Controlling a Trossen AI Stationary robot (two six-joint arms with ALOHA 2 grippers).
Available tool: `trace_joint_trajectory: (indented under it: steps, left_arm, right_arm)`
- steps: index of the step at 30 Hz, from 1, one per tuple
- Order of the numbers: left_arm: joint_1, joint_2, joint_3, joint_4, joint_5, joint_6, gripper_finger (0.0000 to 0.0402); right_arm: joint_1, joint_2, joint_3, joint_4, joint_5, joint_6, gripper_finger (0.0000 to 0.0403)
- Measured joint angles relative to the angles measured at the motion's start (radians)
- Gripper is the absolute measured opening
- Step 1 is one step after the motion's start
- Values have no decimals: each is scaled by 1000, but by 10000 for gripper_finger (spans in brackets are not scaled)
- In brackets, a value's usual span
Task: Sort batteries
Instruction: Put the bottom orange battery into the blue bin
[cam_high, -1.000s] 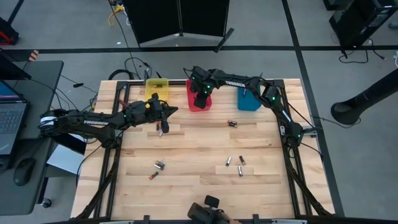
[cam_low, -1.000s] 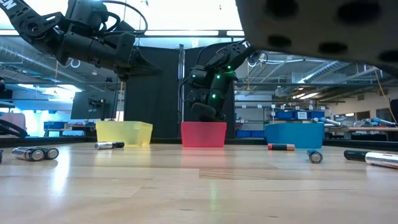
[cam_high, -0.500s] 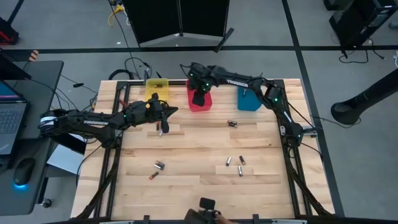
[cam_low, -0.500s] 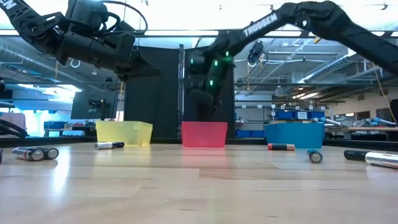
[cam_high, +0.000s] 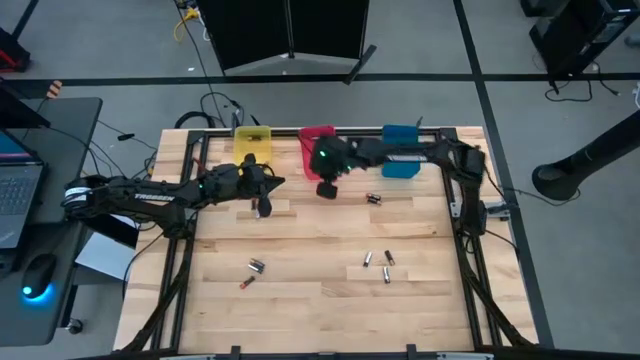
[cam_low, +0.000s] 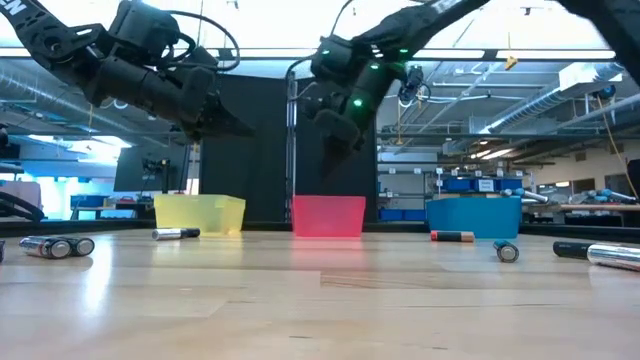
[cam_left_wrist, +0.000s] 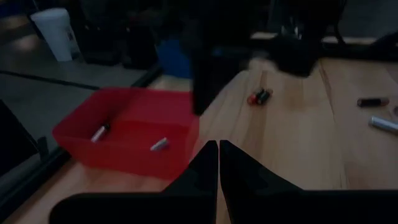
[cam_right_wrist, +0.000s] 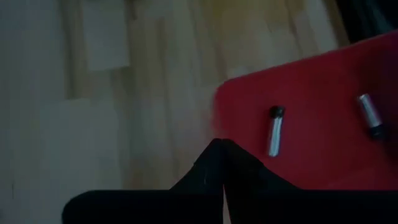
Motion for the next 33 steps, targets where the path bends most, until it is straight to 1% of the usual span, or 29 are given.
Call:
trace_joint_trajectory:
  steps: [4, 7, 11, 14, 18, 22, 24, 28, 33]
  left_arm:
    - [-7, 0, 0, -44, 12, 0, 25]
    - [-33, 0, 5, -72, 25, -1, 25]
    - [-81, 0, 34, -143, 24, -5, 25]
    - [-122, 0, 59, -181, 24, -18, 25]
    - [-174, 0, 73, -206, 23, -27, 25]
    - [-219, 0, 91, -297, 17, -78, 25]
    - [-245, 0, 114, -393, 14, -111, 25]
    - [-321, 0, 190, -629, 14, -232, 25]
    - [-453, 0, 274, -926, 17, -463, 25]
  right_arm:
    - [80, -158, -228, 169, 51, 121, 10]
    - [165, -271, -387, 253, 111, 214, 9]
    - [292, -402, -552, 348, 195, 373, 10]
    - [374, -454, -637, 350, 220, 497, 10]
    - [456, -492, -691, 332, 239, 614, 11]
    - [503, -491, -696, 288, 273, 657, 14]
    - [512, -491, -696, 288, 289, 654, 16]
    - [510, -489, -696, 287, 296, 644, 16]
    - [499, -489, -696, 287, 296, 603, 17]
